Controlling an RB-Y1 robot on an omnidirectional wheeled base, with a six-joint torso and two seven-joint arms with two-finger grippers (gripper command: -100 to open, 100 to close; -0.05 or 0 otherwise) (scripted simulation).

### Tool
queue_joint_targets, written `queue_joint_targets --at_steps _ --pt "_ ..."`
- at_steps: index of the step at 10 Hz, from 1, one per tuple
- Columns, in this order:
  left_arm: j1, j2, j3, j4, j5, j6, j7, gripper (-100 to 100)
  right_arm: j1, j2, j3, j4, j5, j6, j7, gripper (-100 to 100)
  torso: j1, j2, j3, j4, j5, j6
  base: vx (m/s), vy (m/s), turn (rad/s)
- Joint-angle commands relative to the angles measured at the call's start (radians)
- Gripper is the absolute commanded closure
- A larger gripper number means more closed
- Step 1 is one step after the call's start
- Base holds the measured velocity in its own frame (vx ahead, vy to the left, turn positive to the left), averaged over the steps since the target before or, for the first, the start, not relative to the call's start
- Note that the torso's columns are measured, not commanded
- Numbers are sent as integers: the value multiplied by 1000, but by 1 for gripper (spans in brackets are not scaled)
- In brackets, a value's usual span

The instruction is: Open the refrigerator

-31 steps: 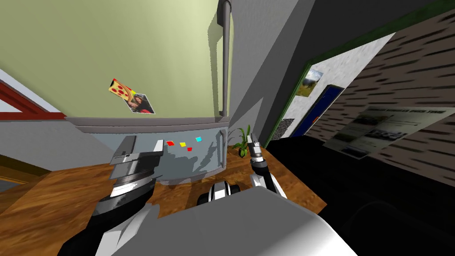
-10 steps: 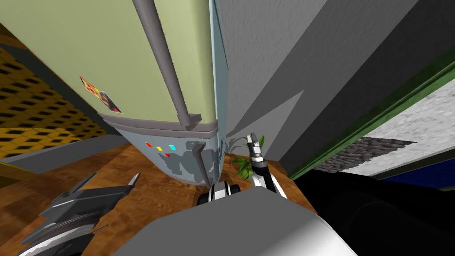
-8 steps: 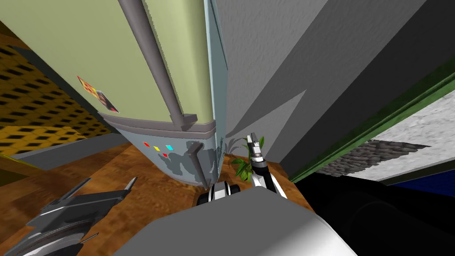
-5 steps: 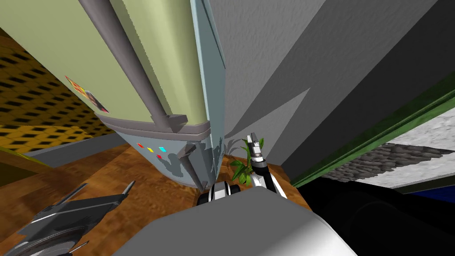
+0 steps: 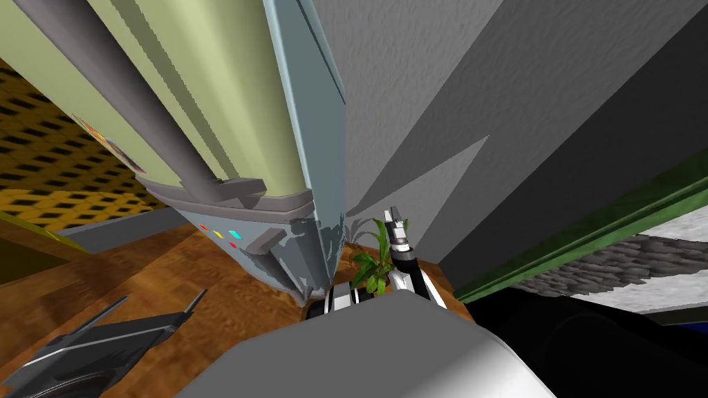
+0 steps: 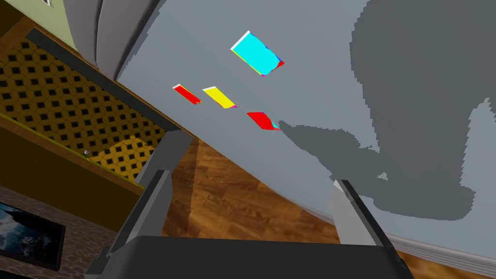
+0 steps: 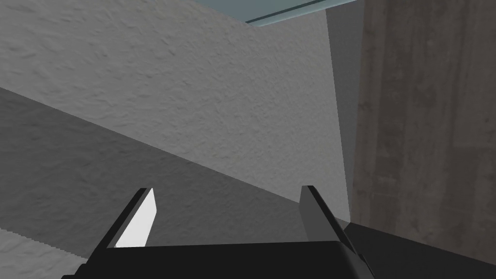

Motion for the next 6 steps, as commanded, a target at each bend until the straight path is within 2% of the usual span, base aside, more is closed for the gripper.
queue_joint_targets --at_steps 1,6 --pt "21 7 20 -11 60 36 13 -100 0 0 0 0 0 0 0 0 5 1 0 0 1 0 28 -84 47" --pt "54 18 71 -80 178 131 37 -100 0 0 0 0 0 0 0 0 2 3 2 1 1 0 31 -136 46"
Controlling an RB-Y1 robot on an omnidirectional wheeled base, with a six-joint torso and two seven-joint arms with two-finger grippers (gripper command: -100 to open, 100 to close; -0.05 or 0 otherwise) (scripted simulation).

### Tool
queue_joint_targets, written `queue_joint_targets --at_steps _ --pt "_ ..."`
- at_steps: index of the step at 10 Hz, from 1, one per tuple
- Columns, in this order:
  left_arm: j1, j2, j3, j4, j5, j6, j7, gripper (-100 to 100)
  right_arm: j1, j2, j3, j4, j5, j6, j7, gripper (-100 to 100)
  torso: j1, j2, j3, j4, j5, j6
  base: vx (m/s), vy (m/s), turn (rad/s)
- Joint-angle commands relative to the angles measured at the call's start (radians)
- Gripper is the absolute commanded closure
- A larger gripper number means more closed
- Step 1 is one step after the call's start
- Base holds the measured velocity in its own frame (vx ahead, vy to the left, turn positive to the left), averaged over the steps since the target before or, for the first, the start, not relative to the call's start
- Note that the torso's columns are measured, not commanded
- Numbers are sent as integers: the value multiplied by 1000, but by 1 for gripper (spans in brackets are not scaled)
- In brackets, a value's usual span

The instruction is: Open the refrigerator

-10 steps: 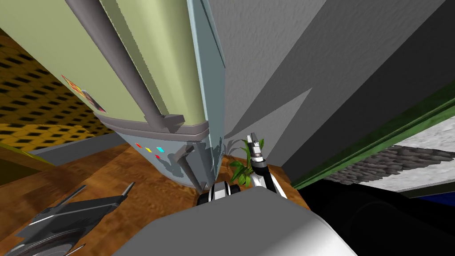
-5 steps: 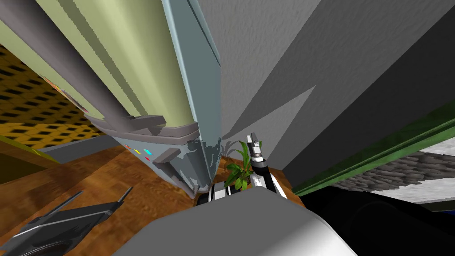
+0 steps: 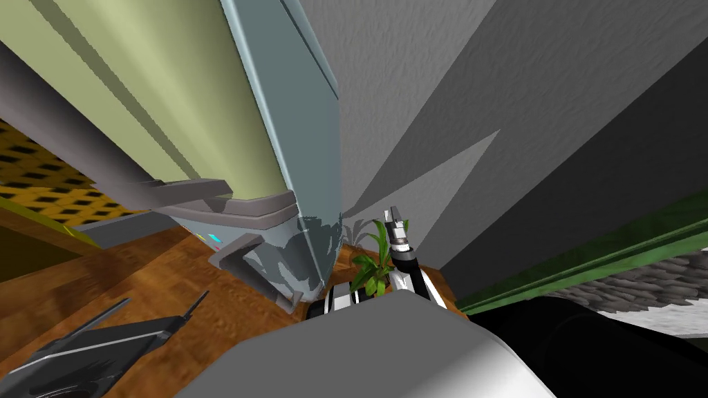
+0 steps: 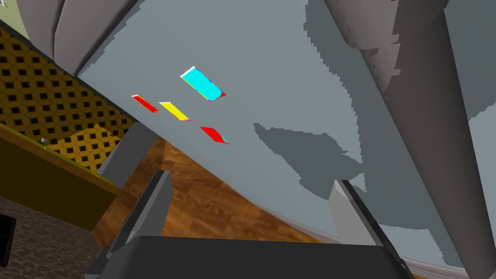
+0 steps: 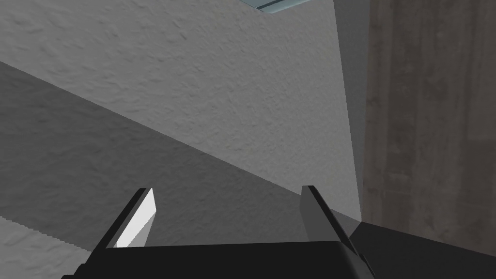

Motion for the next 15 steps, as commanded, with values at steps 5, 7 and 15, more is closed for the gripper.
queue_joint_targets --at_steps 5,7,15 --pt "21 8 31 -117 65 64 17 -100 0 0 0 0 0 0 0 0 1 -1 -1 0 0 0 17 -88 6" --pt "19 8 32 -120 64 69 22 100 0 0 0 0 0 0 0 0 5 0 0 0 2 0 -1 -3 0" --pt "-27 112 29 -95 133 86 -6 100 -1 -1 -1 0 0 0 0 0 0 -1 -1 0 0 0 -197 205 -106"
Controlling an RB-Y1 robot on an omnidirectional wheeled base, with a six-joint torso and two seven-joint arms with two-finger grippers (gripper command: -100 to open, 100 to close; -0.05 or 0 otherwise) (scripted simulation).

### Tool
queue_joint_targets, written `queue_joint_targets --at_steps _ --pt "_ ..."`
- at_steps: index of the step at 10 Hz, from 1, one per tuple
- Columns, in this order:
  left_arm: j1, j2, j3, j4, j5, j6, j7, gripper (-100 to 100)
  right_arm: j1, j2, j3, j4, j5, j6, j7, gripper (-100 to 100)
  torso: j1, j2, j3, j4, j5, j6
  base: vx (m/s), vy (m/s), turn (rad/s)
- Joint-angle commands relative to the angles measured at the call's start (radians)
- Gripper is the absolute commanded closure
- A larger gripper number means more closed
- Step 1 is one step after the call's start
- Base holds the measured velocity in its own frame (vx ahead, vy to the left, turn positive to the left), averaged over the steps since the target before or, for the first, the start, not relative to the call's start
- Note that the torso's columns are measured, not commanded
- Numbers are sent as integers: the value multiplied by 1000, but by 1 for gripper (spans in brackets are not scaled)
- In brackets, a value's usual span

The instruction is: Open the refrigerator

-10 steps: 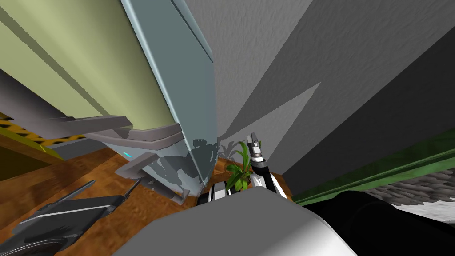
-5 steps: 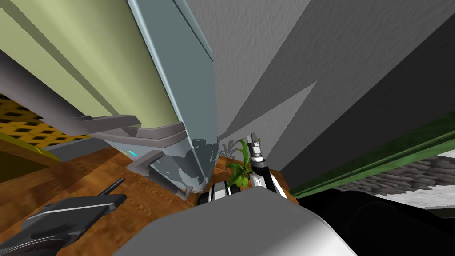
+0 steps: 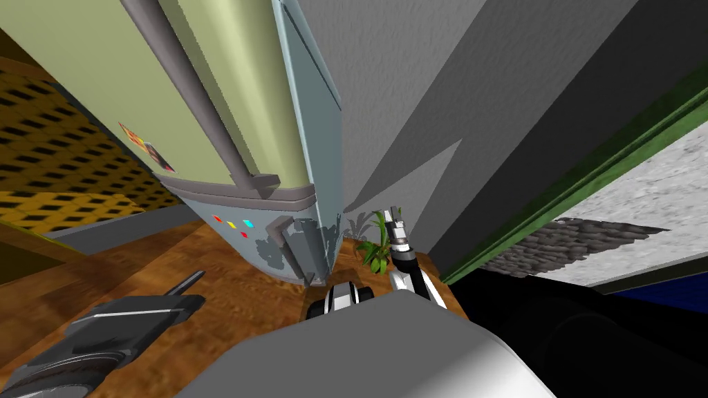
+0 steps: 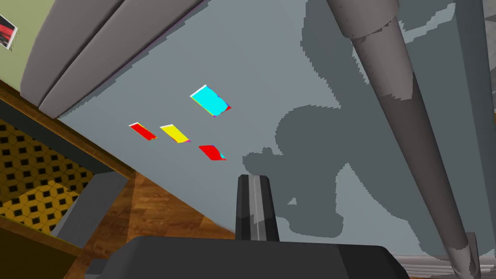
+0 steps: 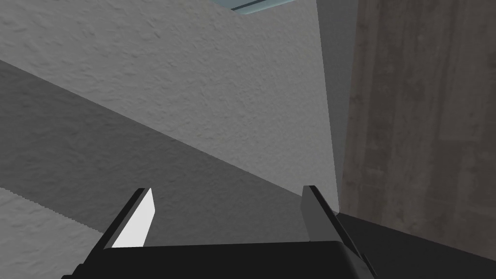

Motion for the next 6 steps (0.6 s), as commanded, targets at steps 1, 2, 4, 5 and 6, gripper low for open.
queue_joint_targets --at_steps 1,2,4,5,6 --pt "-11 35 -4 11 30 0 -16 100 0 0 0 0 0 0 0 0 1 0 0 0 1 0 -241 226 -63" --pt "-20 55 -4 16 44 3 -22 100 0 0 0 0 0 0 0 0 2 1 1 0 1 -1 -228 246 -98" --pt "-29 76 -5 21 58 7 -28 100 0 0 0 0 0 0 0 0 0 -1 0 0 0 0 -233 205 -91" --pt "-29 76 -5 21 58 7 -28 100 0 0 0 0 0 0 0 0 0 1 1 0 0 0 -240 183 -70" --pt "-38 97 -6 26 72 10 -33 100 0 0 0 0 0 0 0 0 -1 1 1 0 0 0 -268 186 -132"
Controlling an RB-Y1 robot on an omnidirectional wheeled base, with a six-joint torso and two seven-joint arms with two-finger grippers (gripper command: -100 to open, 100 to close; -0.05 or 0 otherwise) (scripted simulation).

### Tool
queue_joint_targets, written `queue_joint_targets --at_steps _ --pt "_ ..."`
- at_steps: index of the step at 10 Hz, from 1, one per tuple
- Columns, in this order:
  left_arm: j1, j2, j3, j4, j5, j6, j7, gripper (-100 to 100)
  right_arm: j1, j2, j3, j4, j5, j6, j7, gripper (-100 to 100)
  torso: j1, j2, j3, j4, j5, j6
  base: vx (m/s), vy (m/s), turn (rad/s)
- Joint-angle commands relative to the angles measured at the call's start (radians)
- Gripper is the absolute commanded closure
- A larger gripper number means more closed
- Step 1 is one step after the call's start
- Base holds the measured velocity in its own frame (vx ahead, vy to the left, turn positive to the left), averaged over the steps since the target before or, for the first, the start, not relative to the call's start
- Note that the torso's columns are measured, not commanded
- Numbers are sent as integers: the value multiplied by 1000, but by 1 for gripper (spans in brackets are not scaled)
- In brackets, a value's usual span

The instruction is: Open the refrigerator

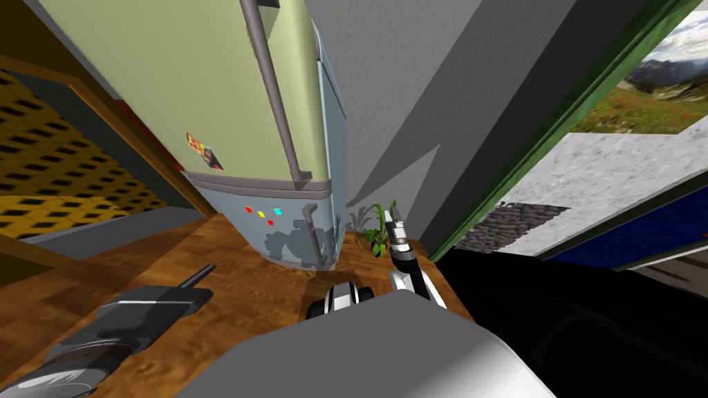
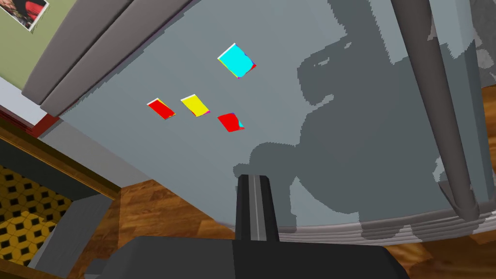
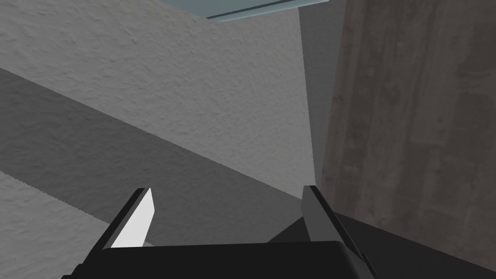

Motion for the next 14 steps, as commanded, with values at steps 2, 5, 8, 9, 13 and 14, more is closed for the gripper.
queue_joint_targets --at_steps 2,5,8,9,13,14 --pt "-21 44 -1 10 27 8 -9 100 0 0 0 0 0 0 0 0 5 0 0 0 1 0 -255 255 -113" --pt "-27 62 -2 15 44 9 -20 100 0 0 0 0 0 0 0 0 -4 -2 -1 0 -1 0 -206 145 -60" --pt "-65 53 -22 86 28 -3 -28 -100 1 0 0 0 0 0 0 0 -3 -9 -6 -3 -1 0 52 -59 -56" --pt "-84 48 -32 107 19 -9 -31 -100 1 0 0 0 0 0 0 0 -2 -6 -4 -2 -1 0 120 -135 -93" --pt "-155 30 -69 179 -9 -32 -45 -100 1 0 0 0 0 0 0 0 3 1 0 0 1 0 122 -133 -98" --pt "-171 26 -77 196 -14 -36 -48 -100 1 0 0 0 0 0 0 0 3 2 1 0 1 0 95 -109 -83"
